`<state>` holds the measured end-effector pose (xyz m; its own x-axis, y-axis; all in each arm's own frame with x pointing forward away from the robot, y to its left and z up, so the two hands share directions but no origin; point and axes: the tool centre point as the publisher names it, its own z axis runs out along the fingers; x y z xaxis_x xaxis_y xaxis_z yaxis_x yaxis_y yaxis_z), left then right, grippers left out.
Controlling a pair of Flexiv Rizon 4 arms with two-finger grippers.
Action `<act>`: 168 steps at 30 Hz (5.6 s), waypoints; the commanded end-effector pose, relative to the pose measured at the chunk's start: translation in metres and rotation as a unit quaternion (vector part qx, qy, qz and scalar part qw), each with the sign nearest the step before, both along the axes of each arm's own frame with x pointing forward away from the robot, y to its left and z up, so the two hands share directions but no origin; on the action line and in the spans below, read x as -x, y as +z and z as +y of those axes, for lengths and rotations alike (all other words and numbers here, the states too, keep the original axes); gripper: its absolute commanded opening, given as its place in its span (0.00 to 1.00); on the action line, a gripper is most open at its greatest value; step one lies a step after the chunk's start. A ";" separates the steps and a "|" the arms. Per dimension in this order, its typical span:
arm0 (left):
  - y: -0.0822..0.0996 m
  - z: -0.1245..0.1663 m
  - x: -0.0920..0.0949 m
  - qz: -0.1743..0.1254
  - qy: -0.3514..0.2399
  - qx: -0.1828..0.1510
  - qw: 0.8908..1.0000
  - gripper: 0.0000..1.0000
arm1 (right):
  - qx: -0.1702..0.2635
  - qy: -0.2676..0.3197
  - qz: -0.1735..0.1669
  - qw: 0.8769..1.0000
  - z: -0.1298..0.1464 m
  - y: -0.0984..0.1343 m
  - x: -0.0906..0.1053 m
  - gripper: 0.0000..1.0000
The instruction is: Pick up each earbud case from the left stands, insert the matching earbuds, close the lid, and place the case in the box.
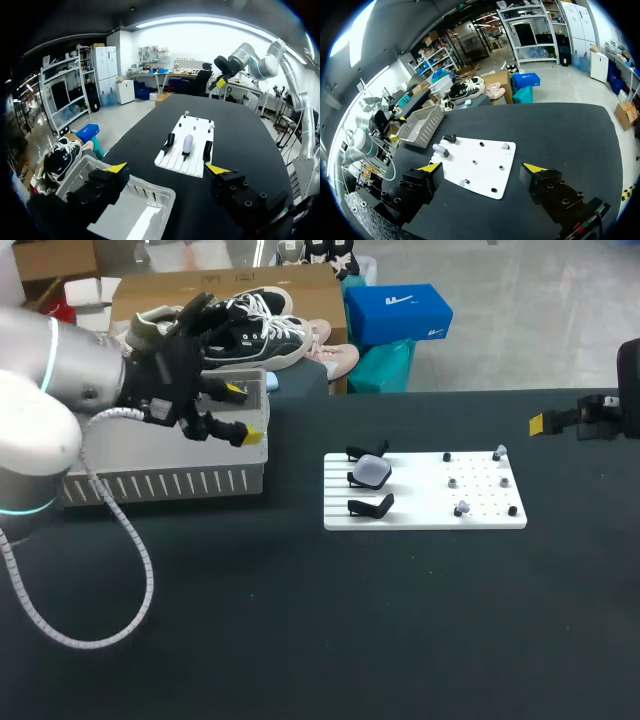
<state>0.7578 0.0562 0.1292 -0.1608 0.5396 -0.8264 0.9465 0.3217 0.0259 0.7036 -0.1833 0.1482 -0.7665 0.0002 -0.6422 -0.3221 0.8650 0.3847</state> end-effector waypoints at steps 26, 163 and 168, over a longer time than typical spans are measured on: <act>-0.058 -0.091 -0.004 -0.014 -0.089 0.021 0.996 1.00 | 0.000 0.000 0.000 1.000 -0.001 0.001 0.001 1.00; -0.111 -0.158 -0.002 0.053 -0.139 0.032 0.988 0.00 | 0.000 0.000 0.000 1.000 -0.001 0.001 0.001 1.00; -0.103 -0.156 0.000 0.057 -0.130 0.040 0.989 0.00 | 0.000 0.000 0.000 1.000 -0.001 0.001 0.001 1.00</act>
